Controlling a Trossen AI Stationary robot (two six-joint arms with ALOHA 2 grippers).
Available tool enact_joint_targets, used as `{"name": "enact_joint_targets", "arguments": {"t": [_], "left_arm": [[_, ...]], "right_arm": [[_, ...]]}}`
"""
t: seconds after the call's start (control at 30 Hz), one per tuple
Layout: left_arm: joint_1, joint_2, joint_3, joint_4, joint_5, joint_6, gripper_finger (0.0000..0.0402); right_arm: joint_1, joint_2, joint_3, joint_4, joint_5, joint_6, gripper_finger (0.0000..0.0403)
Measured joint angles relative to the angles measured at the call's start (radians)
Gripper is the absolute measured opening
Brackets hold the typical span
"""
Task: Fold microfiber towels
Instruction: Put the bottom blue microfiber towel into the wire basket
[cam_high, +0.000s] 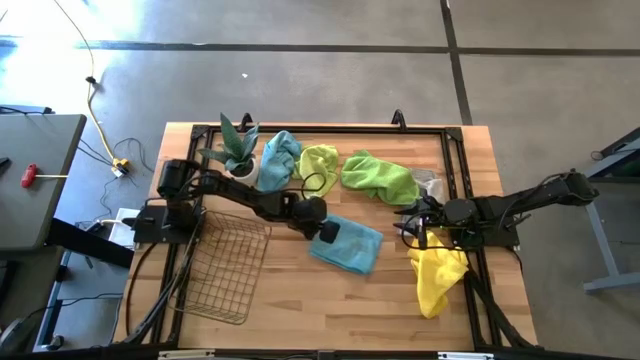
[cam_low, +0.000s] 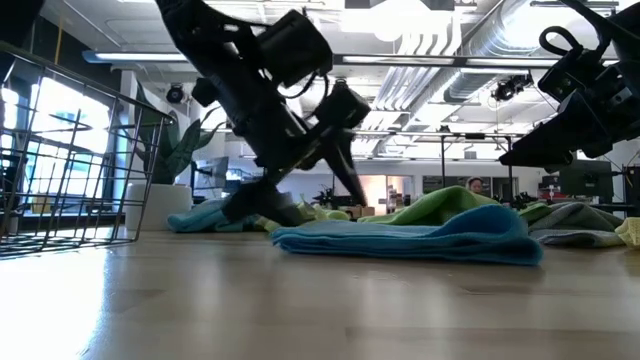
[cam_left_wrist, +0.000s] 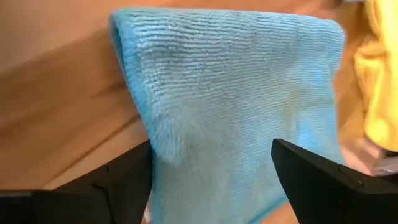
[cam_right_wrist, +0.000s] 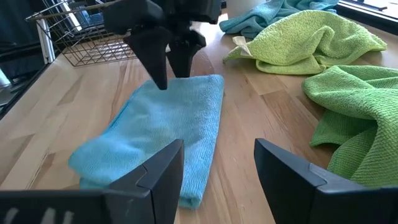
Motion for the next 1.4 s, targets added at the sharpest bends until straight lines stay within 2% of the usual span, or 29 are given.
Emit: {"name": "enact_joint_targets", "arguments": {"t": [0.17, 0.3, 0.67, 0.73, 1.0, 1.07, 1.23, 1.4], "left_arm": [[-0.007, 0.019, 0.000, 0.043, 0.017, 0.000, 0.0286], [-0.007, 0.021, 0.000, 0.036, 0.019, -0.001, 0.0244], [-0.008, 0.027, -0.002, 0.015, 0.027, 0.063, 0.0032], [-0.008, 0.027, -0.002, 0.016, 0.059, 0.094, 0.0009], [-0.007, 0.027, 0.019, 0.014, 0.282, 0.259, 0.0003], [-0.010, 0.027, 0.048, -0.011, 0.311, 0.290, 0.0002], [-0.010, 0.026, 0.159, -0.183, 0.332, 0.390, 0.0001], [-0.010, 0.025, 0.309, -0.491, 0.327, 0.532, 0.0001]], "right_arm": [[0.000, 0.000, 0.000, 0.000, 0.000, 0.000, 0.0188], [0.000, 0.000, 0.000, 0.000, 0.000, 0.000, 0.0188], [0.000, 0.000, 0.000, 0.000, 0.000, 0.000, 0.0188], [0.000, 0.000, 0.000, 0.000, 0.000, 0.000, 0.0188], [0.000, 0.000, 0.000, 0.000, 0.000, 0.000, 0.0188], [0.000, 0.000, 0.000, 0.000, 0.000, 0.000, 0.0188], [0.000, 0.000, 0.000, -0.001, 0.000, 0.000, 0.0188], [0.000, 0.000, 0.000, -0.001, 0.000, 0.000, 0.0188]]}}
